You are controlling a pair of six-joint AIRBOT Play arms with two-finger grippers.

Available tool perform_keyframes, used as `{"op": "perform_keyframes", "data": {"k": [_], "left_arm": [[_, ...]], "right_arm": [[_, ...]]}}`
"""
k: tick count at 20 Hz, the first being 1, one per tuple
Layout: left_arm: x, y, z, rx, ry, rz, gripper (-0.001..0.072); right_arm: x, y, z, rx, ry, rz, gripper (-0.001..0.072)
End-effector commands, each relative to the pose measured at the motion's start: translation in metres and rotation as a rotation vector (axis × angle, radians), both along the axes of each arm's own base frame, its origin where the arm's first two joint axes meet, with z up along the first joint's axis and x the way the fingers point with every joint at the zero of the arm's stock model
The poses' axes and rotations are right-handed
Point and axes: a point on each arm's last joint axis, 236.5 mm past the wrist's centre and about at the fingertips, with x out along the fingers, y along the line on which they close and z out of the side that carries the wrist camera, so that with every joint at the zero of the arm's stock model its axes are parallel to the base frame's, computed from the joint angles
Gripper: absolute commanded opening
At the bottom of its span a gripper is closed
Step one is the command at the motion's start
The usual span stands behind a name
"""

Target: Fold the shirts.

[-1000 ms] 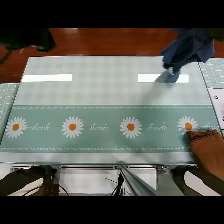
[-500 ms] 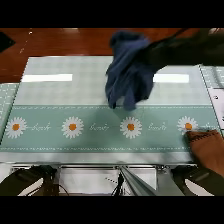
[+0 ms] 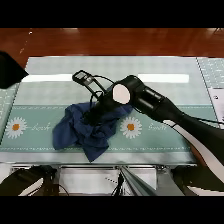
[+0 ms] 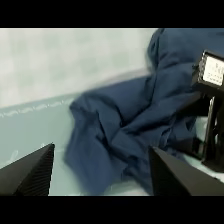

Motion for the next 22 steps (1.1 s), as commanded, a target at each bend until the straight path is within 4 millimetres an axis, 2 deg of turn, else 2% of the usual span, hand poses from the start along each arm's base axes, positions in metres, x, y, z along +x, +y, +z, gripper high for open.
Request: {"op": "perform_keyframes", "data": {"k": [1,3,4,6,7,9,10,13,15,19,22], "left_arm": [[-0.009,-0.010,-0.054,0.005,0.120,-0.042,0.0720],[-0.019,-0.016,-0.098,-0.024,0.167,-0.039,0.0720],[-0.030,-0.012,-0.127,-0.026,0.207,-0.015,0.0720],[-0.061,0.000,-0.189,-0.011,0.305,0.035,0.0720],[-0.079,0.007,-0.217,-0.004,0.349,0.059,0.0720],[-0.110,0.023,-0.260,0.006,0.426,0.123,0.0716],[-0.120,0.030,-0.273,0.000,0.440,0.156,0.0664],[-0.127,0.050,-0.285,-0.036,0.422,0.274,0.0659],[-0.126,0.060,-0.289,-0.053,0.426,0.296,0.0658],[-0.124,0.061,-0.314,-0.223,0.520,0.348,0.0658],[-0.092,0.074,-0.319,-0.392,0.493,0.480,0.0658]], "right_arm": [[0.033,-0.075,0.004,-0.224,-0.122,-0.027,0.0607],[0.081,-0.166,0.036,-0.379,-0.254,-0.171,0.0607],[0.102,-0.214,0.053,-0.426,-0.296,-0.274,0.0607],[0.126,-0.288,0.075,-0.400,-0.284,-0.482,0.0607],[0.133,-0.319,0.081,-0.340,-0.245,-0.592,0.0607],[0.141,-0.363,0.085,-0.189,-0.151,-0.764,0.0607],[0.145,-0.379,0.088,-0.116,-0.122,-0.819,0.0607],[0.153,-0.419,0.099,0.041,-0.084,-0.944,0.0607],[0.154,-0.436,0.097,0.057,-0.088,-0.990,0.0607],[0.155,-0.436,0.075,0.051,-0.076,-0.987,0.0607],[0.150,-0.428,0.050,0.047,-0.028,-0.973,0.0607]]}}
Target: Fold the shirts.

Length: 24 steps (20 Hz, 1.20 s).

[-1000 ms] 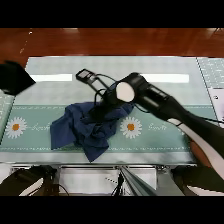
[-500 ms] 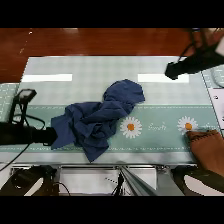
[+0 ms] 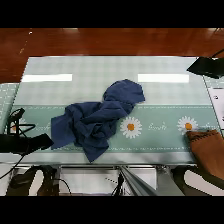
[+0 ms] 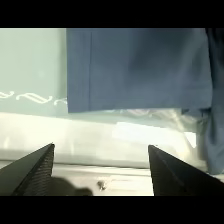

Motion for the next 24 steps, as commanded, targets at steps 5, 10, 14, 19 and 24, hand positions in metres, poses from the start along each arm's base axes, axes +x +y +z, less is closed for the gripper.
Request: {"op": "perform_keyframes", "data": {"k": [5,10,14,19,24], "left_arm": [[0.030,0.000,-0.041,-0.288,0.104,0.165,0.0658],[0.038,0.007,-0.074,-0.307,0.172,0.229,0.0658],[0.070,-0.008,-0.075,-0.377,0.079,0.261,0.0654],[0.093,-0.056,-0.088,-0.410,0.066,0.196,0.0462],[0.098,-0.070,-0.088,-0.419,0.084,0.148,0.0022]], "right_arm": [[-0.008,0.004,-0.050,0.046,0.090,0.011,0.0607],[-0.007,0.004,-0.057,0.049,0.105,0.014,0.0607],[-0.004,0.003,-0.056,0.044,0.093,0.010,0.0607],[-0.003,0.002,-0.055,0.043,0.086,0.006,0.0607],[-0.004,0.003,-0.067,0.057,0.128,0.012,0.0607]]}}
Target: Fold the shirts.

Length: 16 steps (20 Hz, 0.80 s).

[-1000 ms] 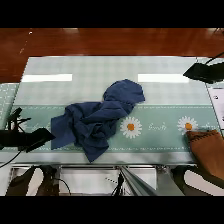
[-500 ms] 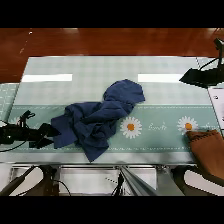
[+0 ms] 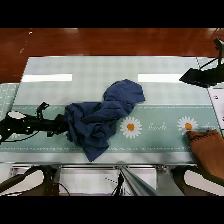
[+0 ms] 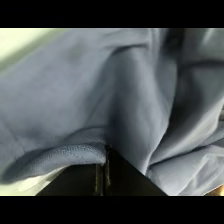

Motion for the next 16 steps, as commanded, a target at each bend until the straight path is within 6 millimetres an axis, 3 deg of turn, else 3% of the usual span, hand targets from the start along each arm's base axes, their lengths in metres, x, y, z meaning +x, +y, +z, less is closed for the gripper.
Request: {"op": "perform_keyframes", "data": {"k": [1,3,6,11,16], "left_arm": [[0.013,-0.003,-0.002,0.019,-0.032,-0.005,0.0022],[0.018,-0.003,0.003,0.013,-0.044,-0.016,0.0022],[0.027,-0.003,0.014,0.008,-0.074,-0.029,0.0022],[0.048,-0.002,0.045,0.013,-0.188,-0.085,0.0022],[0.066,0.002,0.069,0.037,-0.281,-0.095,0.0022]], "right_arm": [[-0.004,0.009,-0.018,0.057,0.070,0.013,0.0607],[-0.004,0.037,-0.036,0.217,0.147,0.036,0.0607],[0.012,0.072,-0.055,0.417,0.195,0.021,0.0606],[0.013,0.122,-0.114,0.389,0.306,0.077,0.0595],[0.011,0.166,-0.149,0.369,0.360,0.097,0.0592]]}}
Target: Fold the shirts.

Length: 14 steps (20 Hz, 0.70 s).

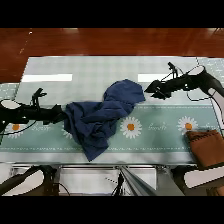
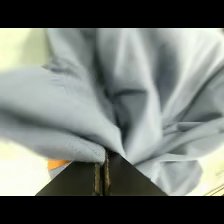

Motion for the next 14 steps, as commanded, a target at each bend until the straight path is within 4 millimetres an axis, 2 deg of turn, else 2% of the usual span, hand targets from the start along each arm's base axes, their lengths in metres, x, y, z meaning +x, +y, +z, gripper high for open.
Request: {"op": "perform_keyframes", "data": {"k": [1,2,4,6,7,8,9,11,12,13,14], "left_arm": [[0.011,0.000,0.018,0.000,-0.055,-0.016,0.0022],[0.013,0.000,0.021,0.000,-0.063,-0.019,0.0022],[0.020,0.000,0.029,0.000,-0.085,-0.019,0.0022],[0.031,0.000,0.041,-0.008,-0.128,-0.021,0.0022],[0.037,-0.001,0.048,-0.012,-0.154,-0.023,0.0022],[0.044,0.000,0.056,-0.012,-0.177,-0.020,0.0022],[0.051,0.001,0.065,-0.009,-0.202,-0.022,0.0022],[0.065,0.004,0.090,0.004,-0.271,-0.031,0.0022],[0.074,0.005,0.109,0.015,-0.323,-0.037,0.0022],[0.083,0.006,0.138,0.025,-0.396,-0.042,0.0022],[0.091,0.006,0.171,0.034,-0.482,-0.042,0.0022]], "right_arm": [[-0.002,0.032,-0.025,-0.008,0.042,0.007,0.0590],[-0.004,0.040,-0.029,-0.010,0.050,0.014,0.0575],[-0.009,0.055,-0.033,-0.015,0.053,0.041,0.0461],[-0.009,0.063,-0.034,-0.021,0.048,0.045,0.0426],[-0.009,0.063,-0.034,-0.019,0.049,0.043,0.0314],[-0.008,0.061,-0.033,-0.017,0.050,0.040,0.0133],[-0.008,0.060,-0.029,-0.002,0.057,0.038,0.0029],[-0.002,0.058,-0.005,0.036,0.022,0.067,0.0029],[0.004,0.054,0.018,0.049,-0.031,0.087,0.0028],[0.012,0.049,0.046,0.051,-0.099,0.101,0.0028],[0.021,0.041,0.082,0.049,-0.188,0.103,0.0028]]}}
